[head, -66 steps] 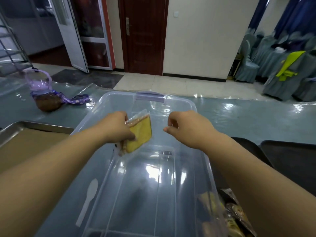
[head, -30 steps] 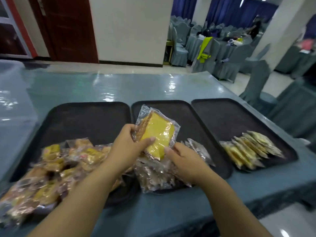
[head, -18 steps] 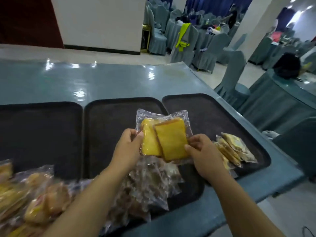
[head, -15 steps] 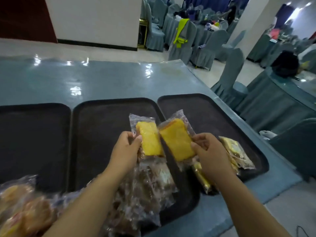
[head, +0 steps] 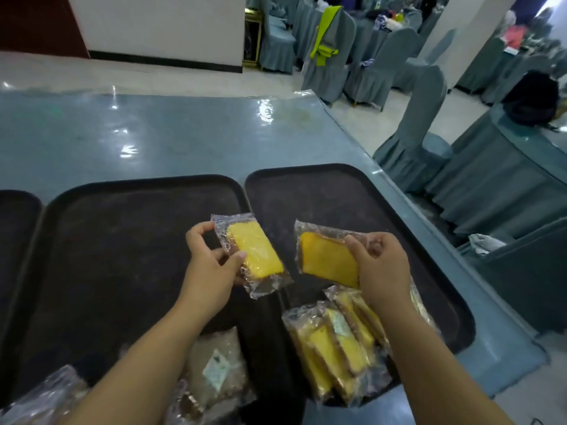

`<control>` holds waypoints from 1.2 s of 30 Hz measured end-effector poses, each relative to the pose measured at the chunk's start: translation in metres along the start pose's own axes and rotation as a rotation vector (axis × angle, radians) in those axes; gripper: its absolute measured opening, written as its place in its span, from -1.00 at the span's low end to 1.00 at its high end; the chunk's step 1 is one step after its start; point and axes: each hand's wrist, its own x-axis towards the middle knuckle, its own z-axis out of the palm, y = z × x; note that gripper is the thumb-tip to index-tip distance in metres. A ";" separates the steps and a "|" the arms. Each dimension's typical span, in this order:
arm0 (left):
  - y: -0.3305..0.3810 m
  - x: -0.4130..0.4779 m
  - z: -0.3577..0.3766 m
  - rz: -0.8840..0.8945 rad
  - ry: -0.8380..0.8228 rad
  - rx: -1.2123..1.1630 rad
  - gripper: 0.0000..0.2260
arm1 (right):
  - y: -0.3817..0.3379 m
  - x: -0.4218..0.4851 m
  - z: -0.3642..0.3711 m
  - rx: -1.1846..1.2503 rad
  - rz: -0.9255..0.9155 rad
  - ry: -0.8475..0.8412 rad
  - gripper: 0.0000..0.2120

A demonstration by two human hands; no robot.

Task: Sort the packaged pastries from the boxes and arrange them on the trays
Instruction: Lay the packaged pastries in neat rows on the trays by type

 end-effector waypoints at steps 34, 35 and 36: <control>-0.011 0.190 0.184 0.062 -0.350 1.069 -0.54 | 0.112 0.303 0.029 -0.218 0.008 -0.375 -0.61; -0.013 0.191 0.187 0.097 -0.323 1.084 -0.55 | 0.112 0.303 0.033 -0.247 -0.018 -0.374 -0.55; -0.016 0.191 0.190 0.136 -0.282 1.100 -0.58 | 0.113 0.303 0.035 -0.301 -0.069 -0.368 -0.50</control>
